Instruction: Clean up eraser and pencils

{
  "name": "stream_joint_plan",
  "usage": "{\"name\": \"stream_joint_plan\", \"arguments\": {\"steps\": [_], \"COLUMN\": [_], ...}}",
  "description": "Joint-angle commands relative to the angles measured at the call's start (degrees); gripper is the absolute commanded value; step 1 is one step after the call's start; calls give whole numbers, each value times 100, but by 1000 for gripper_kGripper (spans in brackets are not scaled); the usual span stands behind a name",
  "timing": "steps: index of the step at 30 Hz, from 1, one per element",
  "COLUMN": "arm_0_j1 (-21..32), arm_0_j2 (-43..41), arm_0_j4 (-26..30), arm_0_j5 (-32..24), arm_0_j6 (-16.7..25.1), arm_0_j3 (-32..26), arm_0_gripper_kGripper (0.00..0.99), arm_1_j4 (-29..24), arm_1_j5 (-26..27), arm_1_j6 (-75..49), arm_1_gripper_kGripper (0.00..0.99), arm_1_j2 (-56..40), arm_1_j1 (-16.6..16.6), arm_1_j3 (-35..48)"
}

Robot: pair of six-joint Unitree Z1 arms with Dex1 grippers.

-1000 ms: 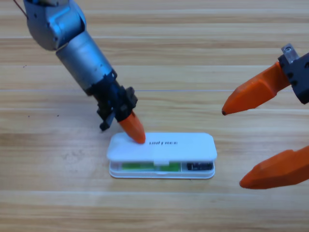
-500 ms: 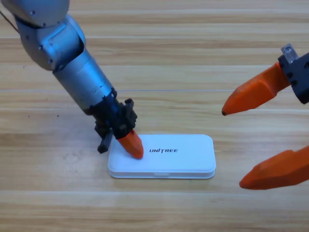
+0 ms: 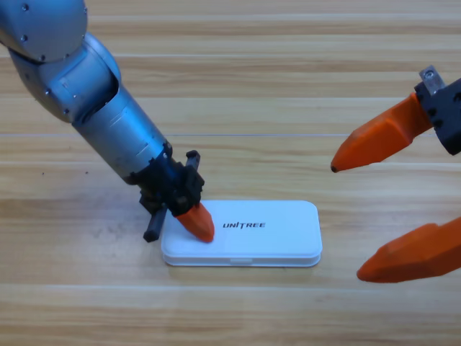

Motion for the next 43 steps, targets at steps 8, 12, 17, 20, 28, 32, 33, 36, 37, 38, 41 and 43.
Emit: {"name": "stream_joint_plan", "arguments": {"steps": [8, 12, 17, 20, 28, 32, 33, 36, 37, 38, 41, 43], "arm_0_j1": [-482, -597, -860, -913, -913, -913, -913, -913, -913, -913, -913, -913], "arm_0_j2": [-2086, -2736, -3105, -3255, -3422, -3483, -3475, -3404, -3404, -3413, -3413, -3404], "arm_0_j4": [1864, 2241, 2830, 2883, 2822, 2786, 2769, 2725, 2690, 2646, 2505, 2452], "arm_0_j5": [88, -263, -404, -483, -202, -105, -88, 18, 18, 18, 18, 18], "arm_0_j6": [-70, -298, -483, -658, -1001, -1115, -1124, -1124, -1124, -1124, -1168, -1195], "arm_0_j3": [-454, -578, -586, -560, -542, -551, -534, -490, -454, -419, -323, -296], "arm_0_gripper_kGripper": [0, 0, 480, 989, 990, 990, 990, 990, 990, 990, 990, 990], "arm_1_j4": [-203, -203, -203, -203, -203, -203, -203, -203, -203, -203, -203, -203], "arm_1_j5": [114, 114, 114, 114, 123, 123, 123, 123, 123, 123, 123, 123], "arm_1_j6": [55, 55, 55, 55, 55, 64, 64, 64, 64, 64, 64, 64], "arm_1_gripper_kGripper": [956, 957, 957, 957, 957, 957, 957, 957, 957, 957, 957, 957], "arm_1_j2": [124, 124, 106, 98, 80, 80, 80, 80, 80, 80, 80, 80], "arm_1_j1": [79, 79, 79, 79, 79, 79, 79, 79, 79, 79, 79, 79], "arm_1_j3": [211, 211, 228, 228, 237, 237, 237, 228, 228, 228, 228, 237]}}
